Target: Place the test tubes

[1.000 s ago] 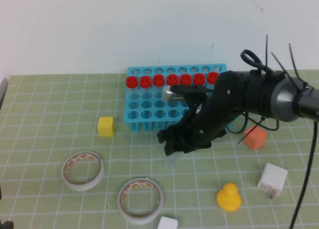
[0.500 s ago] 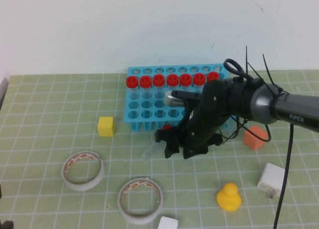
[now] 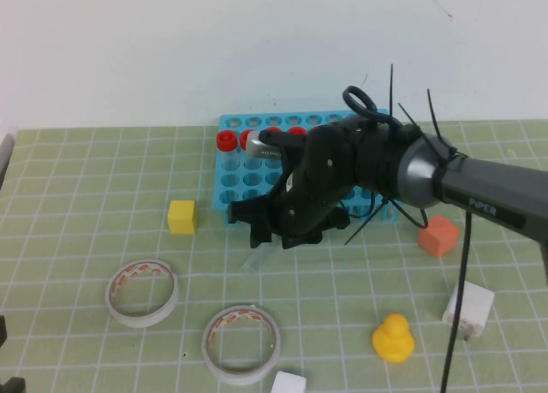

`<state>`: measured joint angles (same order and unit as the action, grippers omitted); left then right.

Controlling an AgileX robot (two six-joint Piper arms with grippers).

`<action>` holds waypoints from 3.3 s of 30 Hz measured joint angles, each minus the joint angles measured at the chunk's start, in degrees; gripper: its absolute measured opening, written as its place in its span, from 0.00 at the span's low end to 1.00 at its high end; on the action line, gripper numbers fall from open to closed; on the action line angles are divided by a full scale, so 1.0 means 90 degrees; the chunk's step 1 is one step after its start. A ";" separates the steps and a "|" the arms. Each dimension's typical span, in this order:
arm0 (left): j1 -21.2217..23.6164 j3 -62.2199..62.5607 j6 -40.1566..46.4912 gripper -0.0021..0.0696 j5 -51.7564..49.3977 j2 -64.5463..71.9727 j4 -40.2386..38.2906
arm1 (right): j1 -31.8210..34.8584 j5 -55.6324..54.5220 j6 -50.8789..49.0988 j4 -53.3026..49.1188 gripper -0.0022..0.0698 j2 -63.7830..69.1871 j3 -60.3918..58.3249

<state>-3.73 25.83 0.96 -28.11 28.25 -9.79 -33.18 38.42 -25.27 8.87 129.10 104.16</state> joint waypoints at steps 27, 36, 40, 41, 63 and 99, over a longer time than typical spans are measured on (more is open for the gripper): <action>0.0000 0.0000 0.0104 0.03 -0.0157 -0.0159 -0.0095 | 0.0076 0.2255 0.0342 -0.0241 0.52 0.0344 0.0455; 0.0000 -0.0078 0.0128 0.03 -0.0143 -0.0159 -0.0305 | 0.0080 0.2259 -0.1516 -0.0352 0.52 0.0344 0.0487; 0.0000 -0.0099 0.0128 0.03 -0.0099 -0.0159 -0.0370 | -0.0003 0.2025 -0.1731 -0.0352 0.52 0.0344 0.0540; 0.0000 -0.0099 0.0128 0.03 -0.0087 -0.0159 -0.0384 | -0.0034 0.2010 -0.1747 -0.0352 0.53 0.0344 0.0574; 0.0000 -0.0105 0.0191 0.03 0.0001 -0.0159 -0.0589 | -0.0252 0.2158 -0.2226 -0.0806 0.63 0.1143 0.2039; -0.0481 -0.0105 0.0368 0.03 0.0025 -0.0159 -0.0605 | -0.0275 0.3021 -0.1286 -0.1483 0.62 0.1436 0.2171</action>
<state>-8.06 24.89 4.27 -27.88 26.82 -15.24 -35.66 65.60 -36.85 -4.48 142.02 123.70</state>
